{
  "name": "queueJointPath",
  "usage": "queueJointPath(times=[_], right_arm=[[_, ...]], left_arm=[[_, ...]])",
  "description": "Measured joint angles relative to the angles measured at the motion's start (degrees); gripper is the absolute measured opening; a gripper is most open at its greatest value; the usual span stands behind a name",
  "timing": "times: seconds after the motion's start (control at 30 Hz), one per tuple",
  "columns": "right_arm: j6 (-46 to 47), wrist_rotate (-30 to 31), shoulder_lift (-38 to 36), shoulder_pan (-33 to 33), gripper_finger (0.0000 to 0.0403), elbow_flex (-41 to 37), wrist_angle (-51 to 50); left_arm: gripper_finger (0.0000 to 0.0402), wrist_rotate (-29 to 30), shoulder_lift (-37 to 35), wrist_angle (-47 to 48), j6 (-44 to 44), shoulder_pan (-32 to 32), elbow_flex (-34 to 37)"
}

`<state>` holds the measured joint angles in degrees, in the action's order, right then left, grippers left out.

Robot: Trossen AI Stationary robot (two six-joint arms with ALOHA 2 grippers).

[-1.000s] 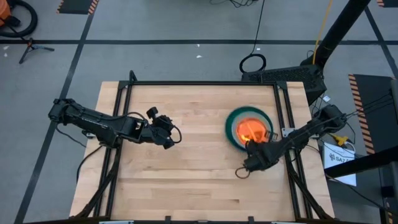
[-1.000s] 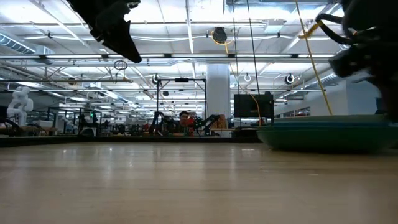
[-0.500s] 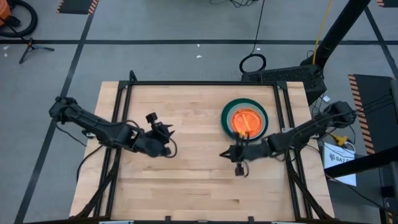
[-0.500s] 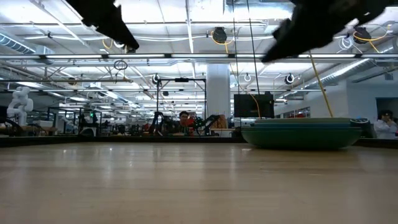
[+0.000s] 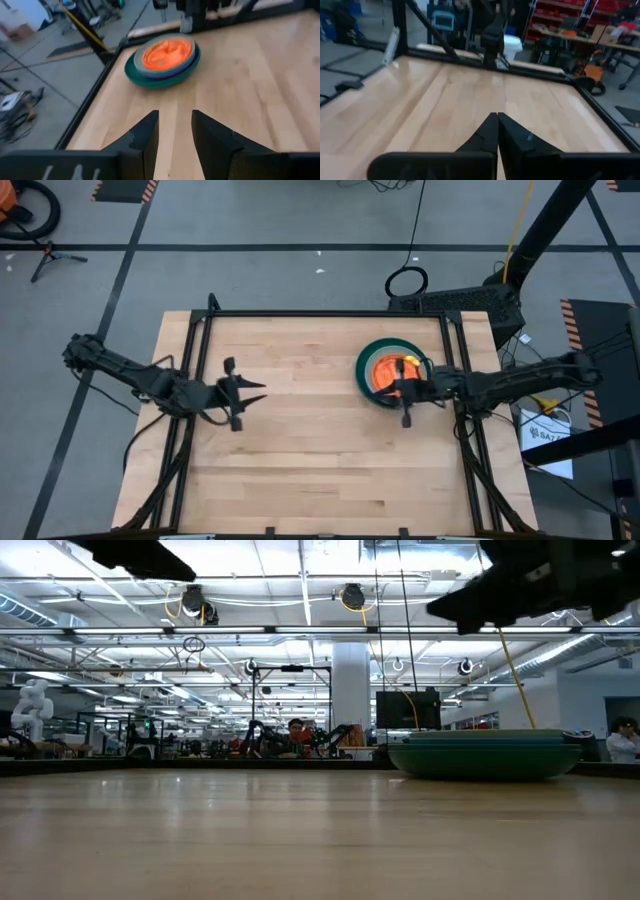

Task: Stack plastic plates
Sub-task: Return to Home Position

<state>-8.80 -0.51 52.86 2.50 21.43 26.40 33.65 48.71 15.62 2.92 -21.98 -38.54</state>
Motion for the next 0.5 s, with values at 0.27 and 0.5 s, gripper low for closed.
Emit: queueJointPath(times=[0.27, 0.5], right_arm=[[2.78, 0.16, -15.60, 0.25, 0.0000, -9.75, -1.75], [2.45, 0.44, -25.66, 0.25, 0.0000, -15.36, -3.82]], left_arm=[[0.0122, -5.57, -16.63, -6.43, 1.04, 2.18, 9.51], [0.0122, -6.70, -28.40, -8.25, 0.82, 3.33, 15.57]])
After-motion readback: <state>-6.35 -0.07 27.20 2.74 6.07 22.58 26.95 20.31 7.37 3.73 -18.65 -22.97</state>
